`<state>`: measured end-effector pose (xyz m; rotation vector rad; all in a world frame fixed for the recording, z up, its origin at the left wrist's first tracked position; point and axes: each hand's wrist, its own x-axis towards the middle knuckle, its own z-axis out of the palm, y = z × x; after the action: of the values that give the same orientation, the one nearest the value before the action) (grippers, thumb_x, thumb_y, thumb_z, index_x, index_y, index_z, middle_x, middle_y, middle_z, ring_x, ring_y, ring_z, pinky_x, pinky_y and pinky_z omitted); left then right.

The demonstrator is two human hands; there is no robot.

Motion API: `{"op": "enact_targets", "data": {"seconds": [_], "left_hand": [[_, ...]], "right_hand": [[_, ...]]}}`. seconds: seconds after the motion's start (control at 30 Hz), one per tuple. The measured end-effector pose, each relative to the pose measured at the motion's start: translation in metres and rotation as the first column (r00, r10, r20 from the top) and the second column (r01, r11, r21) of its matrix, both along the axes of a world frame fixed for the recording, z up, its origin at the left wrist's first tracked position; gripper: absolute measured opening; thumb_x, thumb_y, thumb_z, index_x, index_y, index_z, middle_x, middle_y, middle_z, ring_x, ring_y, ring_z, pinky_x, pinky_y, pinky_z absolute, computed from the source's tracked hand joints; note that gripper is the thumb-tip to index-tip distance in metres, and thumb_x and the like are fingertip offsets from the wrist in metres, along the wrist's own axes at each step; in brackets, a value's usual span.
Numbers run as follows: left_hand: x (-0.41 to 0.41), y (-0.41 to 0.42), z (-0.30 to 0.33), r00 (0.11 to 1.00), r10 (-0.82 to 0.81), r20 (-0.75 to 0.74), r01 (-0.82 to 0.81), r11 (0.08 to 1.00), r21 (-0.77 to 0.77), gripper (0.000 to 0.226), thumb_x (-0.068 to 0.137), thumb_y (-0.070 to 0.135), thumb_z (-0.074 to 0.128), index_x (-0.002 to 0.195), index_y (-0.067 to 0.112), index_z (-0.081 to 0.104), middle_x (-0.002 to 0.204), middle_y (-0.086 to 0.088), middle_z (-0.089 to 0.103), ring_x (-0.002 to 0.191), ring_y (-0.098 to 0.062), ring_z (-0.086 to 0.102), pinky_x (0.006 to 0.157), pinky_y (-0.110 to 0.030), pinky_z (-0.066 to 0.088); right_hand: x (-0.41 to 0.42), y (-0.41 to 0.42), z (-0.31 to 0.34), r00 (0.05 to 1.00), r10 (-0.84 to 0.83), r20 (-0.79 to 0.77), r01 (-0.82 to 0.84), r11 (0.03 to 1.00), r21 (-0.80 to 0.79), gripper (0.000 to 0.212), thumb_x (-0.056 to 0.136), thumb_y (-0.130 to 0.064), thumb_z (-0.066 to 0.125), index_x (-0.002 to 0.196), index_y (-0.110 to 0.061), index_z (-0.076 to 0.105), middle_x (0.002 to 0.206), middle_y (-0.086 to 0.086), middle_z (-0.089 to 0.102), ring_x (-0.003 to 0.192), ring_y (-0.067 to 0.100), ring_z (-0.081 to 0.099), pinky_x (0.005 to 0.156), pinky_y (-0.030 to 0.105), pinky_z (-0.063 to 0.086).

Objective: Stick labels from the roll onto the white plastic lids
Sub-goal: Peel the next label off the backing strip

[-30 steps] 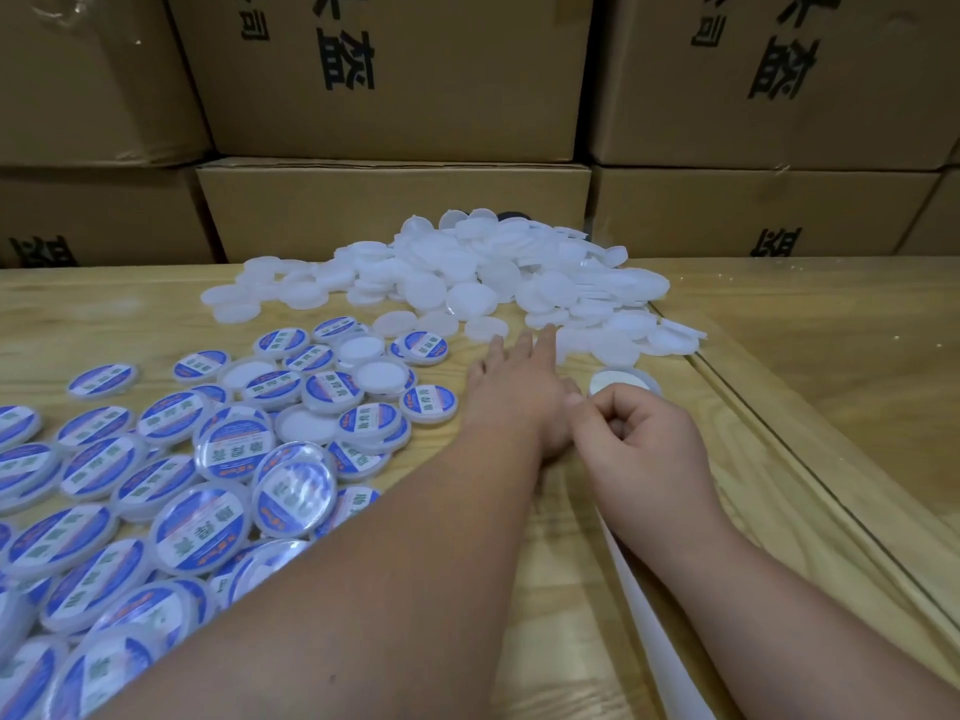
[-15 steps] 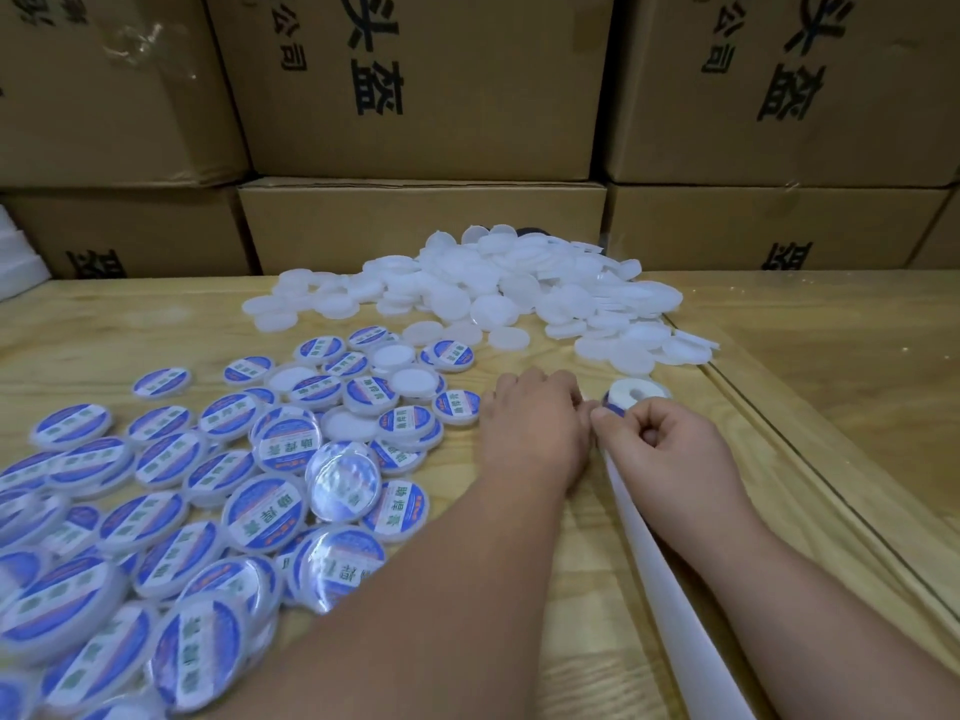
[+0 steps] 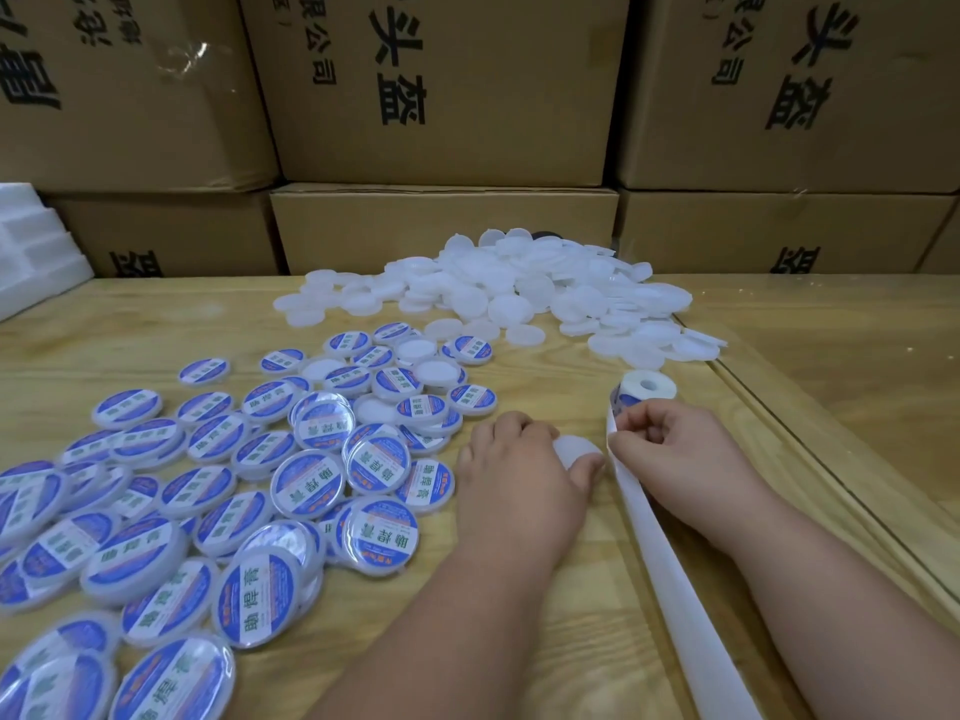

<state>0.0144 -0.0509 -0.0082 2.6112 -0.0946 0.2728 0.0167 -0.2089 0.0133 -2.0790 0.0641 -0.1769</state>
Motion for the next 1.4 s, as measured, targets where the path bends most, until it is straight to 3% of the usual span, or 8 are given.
{"op": "enact_targets", "data": {"seconds": [0.17, 0.33, 0.53, 0.67, 0.8, 0.93, 1.1, 1.4], "left_hand": [[-0.002, -0.003, -0.001, 0.999, -0.036, -0.029, 0.039, 0.996, 0.077, 0.064, 0.097, 0.064, 0.033, 0.146, 0.023, 0.045, 0.149, 0.004, 0.040, 0.137, -0.023, 0.028, 0.111, -0.041, 0.021], [0.002, 0.001, -0.001, 0.996, -0.063, -0.066, 0.067, 0.996, 0.057, 0.060, 0.086, 0.071, 0.050, 0.134, 0.035, 0.052, 0.139, 0.011, 0.044, 0.132, -0.020, 0.033, 0.108, -0.040, 0.024], [0.005, 0.000, 0.008, 0.999, -0.023, 0.029, 0.030, 0.958, -0.287, 0.028, 0.076, 0.054, 0.063, 0.085, 0.037, 0.042, 0.081, 0.017, 0.060, 0.086, -0.007, 0.056, 0.087, -0.038, 0.041], [0.004, -0.001, 0.009, 0.998, -0.038, 0.044, 0.052, 0.911, -0.408, 0.021, 0.084, 0.036, 0.058, 0.077, 0.028, 0.040, 0.075, 0.008, 0.059, 0.075, -0.017, 0.055, 0.077, -0.043, 0.049], [0.005, 0.004, 0.008, 0.997, -0.077, 0.023, 0.077, 0.820, -0.567, 0.018, 0.091, 0.020, 0.050, 0.077, 0.026, 0.040, 0.103, 0.018, 0.066, 0.084, -0.007, 0.059, 0.070, -0.034, 0.048], [0.005, 0.005, 0.008, 0.987, -0.156, 0.032, 0.141, 0.763, -0.630, 0.031, 0.089, 0.013, 0.048, 0.083, 0.041, 0.037, 0.101, 0.022, 0.069, 0.066, 0.003, 0.057, 0.052, -0.011, 0.038], [0.004, 0.003, 0.013, 0.971, -0.237, 0.044, 0.206, 0.723, -0.659, 0.038, 0.090, 0.027, 0.068, 0.109, 0.052, 0.046, 0.091, 0.021, 0.070, 0.066, 0.001, 0.065, 0.054, -0.008, 0.043], [0.005, 0.002, 0.013, 0.984, -0.173, 0.050, 0.164, 0.739, -0.654, 0.038, 0.084, 0.038, 0.076, 0.107, 0.049, 0.049, 0.089, 0.025, 0.068, 0.063, 0.000, 0.062, 0.056, -0.012, 0.044]], "right_hand": [[0.002, 0.001, -0.004, 0.999, -0.035, 0.038, 0.035, 0.999, 0.024, 0.024, 0.087, -0.035, 0.068, 0.073, -0.016, 0.066, 0.048, -0.012, 0.048, 0.043, 0.005, 0.042, 0.047, 0.020, 0.036], [0.003, 0.002, -0.006, 0.998, -0.045, 0.052, 0.042, 0.998, 0.056, 0.016, 0.085, -0.030, 0.070, 0.071, -0.023, 0.067, 0.050, -0.012, 0.050, 0.045, 0.007, 0.045, 0.052, 0.025, 0.040], [0.006, -0.001, -0.005, 1.000, -0.012, -0.003, 0.012, 0.995, 0.098, 0.012, 0.084, -0.020, 0.070, 0.072, -0.019, 0.071, 0.054, -0.008, 0.056, 0.046, 0.005, 0.044, 0.045, 0.017, 0.039], [0.005, -0.005, -0.002, 0.998, 0.003, -0.060, 0.006, 0.988, 0.153, 0.017, 0.085, -0.022, 0.073, 0.068, -0.020, 0.071, 0.053, -0.010, 0.052, 0.046, 0.005, 0.042, 0.043, 0.014, 0.037], [0.002, -0.009, 0.003, 0.984, 0.016, -0.178, 0.030, 0.967, 0.252, 0.009, 0.083, -0.018, 0.070, 0.076, -0.018, 0.076, 0.063, 0.002, 0.067, 0.054, 0.015, 0.057, 0.051, 0.025, 0.047], [-0.001, -0.007, 0.006, 0.968, 0.046, -0.247, 0.033, 0.952, 0.306, 0.013, 0.085, -0.012, 0.065, 0.082, -0.012, 0.077, 0.073, 0.012, 0.072, 0.059, 0.021, 0.065, 0.056, 0.030, 0.050], [-0.007, 0.000, 0.015, 0.960, 0.172, -0.221, -0.095, 0.942, 0.322, 0.018, 0.087, -0.007, 0.063, 0.087, -0.012, 0.080, 0.093, 0.021, 0.076, 0.077, 0.030, 0.070, 0.070, 0.038, 0.054], [-0.013, 0.007, 0.016, 0.974, 0.183, -0.135, -0.152, 0.965, 0.213, 0.016, 0.091, -0.009, 0.065, 0.089, -0.015, 0.080, 0.094, 0.013, 0.078, 0.098, 0.037, 0.071, 0.091, 0.052, 0.056]]}}
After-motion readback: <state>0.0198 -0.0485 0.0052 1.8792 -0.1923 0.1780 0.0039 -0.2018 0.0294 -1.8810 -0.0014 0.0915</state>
